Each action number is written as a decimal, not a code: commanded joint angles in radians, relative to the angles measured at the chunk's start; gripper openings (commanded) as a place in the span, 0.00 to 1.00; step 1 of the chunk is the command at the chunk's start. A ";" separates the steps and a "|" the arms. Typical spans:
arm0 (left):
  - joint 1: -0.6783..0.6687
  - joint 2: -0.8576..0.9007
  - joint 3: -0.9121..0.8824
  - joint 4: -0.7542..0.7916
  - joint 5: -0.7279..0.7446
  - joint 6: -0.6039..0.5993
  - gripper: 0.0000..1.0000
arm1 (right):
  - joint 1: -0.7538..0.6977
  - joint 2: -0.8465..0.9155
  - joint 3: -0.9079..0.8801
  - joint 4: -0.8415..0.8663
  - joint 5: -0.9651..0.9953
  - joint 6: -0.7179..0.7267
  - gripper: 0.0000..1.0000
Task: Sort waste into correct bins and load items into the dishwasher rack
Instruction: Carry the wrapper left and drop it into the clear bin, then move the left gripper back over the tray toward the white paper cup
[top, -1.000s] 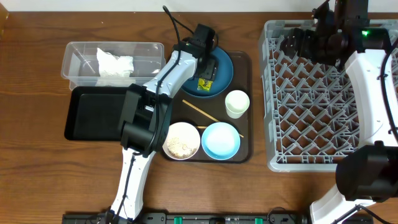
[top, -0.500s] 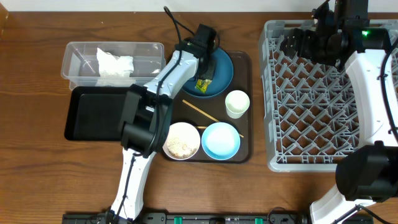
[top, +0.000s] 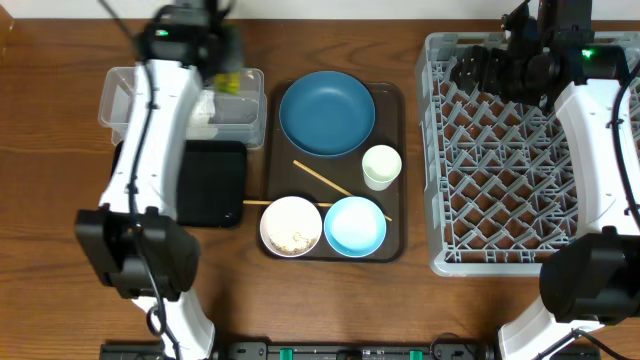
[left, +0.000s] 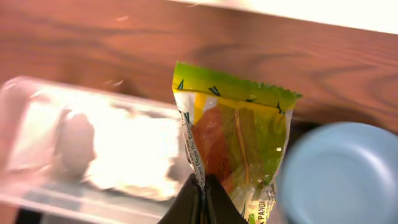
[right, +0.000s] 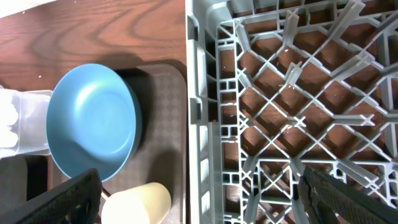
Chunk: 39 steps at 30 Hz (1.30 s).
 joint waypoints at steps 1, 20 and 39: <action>0.044 0.079 -0.051 -0.013 -0.023 -0.006 0.07 | 0.002 -0.015 0.016 -0.001 -0.008 -0.015 0.99; 0.071 0.052 -0.021 -0.055 -0.023 -0.014 0.75 | 0.002 -0.015 0.016 -0.005 -0.016 -0.016 0.99; -0.076 -0.170 -0.035 -0.216 0.206 -0.016 0.75 | 0.064 -0.015 0.016 -0.019 -0.031 -0.082 0.99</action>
